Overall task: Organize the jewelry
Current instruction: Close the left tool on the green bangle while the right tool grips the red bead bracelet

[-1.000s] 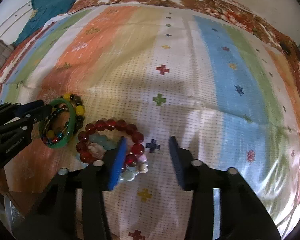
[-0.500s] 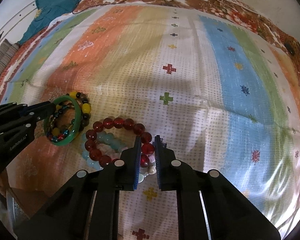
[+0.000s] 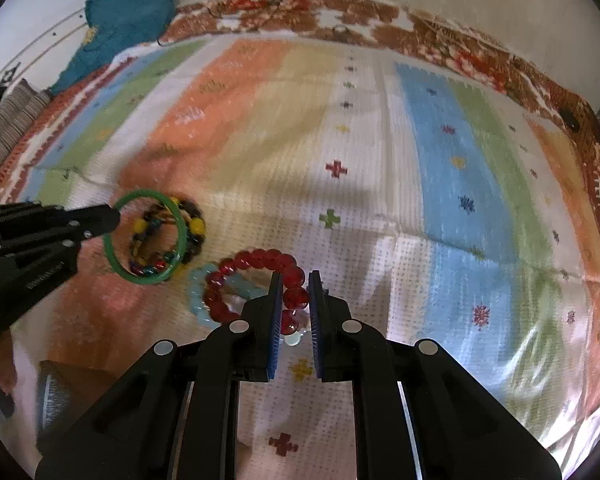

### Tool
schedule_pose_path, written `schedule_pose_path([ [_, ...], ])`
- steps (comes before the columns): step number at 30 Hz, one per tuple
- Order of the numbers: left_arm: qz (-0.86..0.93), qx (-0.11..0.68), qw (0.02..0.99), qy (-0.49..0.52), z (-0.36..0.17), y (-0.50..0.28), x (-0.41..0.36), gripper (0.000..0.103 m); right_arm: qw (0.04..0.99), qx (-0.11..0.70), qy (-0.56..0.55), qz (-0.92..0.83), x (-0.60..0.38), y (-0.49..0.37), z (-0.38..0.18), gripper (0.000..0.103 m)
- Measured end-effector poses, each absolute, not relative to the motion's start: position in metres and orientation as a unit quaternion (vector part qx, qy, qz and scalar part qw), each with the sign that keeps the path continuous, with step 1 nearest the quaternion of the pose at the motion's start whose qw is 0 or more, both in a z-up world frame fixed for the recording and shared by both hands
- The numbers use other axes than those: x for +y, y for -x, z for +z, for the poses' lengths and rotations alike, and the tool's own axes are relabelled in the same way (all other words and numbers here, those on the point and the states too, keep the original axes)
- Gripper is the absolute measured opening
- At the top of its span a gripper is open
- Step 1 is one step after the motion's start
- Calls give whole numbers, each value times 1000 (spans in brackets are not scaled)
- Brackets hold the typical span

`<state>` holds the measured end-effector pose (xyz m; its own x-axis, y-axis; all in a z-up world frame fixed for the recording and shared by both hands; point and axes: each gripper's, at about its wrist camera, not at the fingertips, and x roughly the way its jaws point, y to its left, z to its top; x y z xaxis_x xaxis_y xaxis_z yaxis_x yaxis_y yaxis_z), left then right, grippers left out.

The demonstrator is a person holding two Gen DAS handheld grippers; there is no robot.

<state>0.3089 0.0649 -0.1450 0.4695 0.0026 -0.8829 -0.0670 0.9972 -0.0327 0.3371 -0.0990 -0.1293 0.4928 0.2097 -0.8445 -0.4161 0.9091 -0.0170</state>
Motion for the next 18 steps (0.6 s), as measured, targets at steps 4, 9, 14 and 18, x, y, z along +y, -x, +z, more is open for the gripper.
schedule_pose_path([
  [4,22,509,860,35,-136,-303,64,7,866,449,117,185,-96,-330,-114,14],
  [9,28,503,864,31,-126,-297,62,7,870,439,129,182,-94,-325,-109,14],
  [14,33,498,866,29,-119,-291,63,7,875,434,123,176,-100,-320,-104,14],
  [18,38,495,867,30,-112,-283,64,7,879,428,121,171,-104,-315,-98,14],
])
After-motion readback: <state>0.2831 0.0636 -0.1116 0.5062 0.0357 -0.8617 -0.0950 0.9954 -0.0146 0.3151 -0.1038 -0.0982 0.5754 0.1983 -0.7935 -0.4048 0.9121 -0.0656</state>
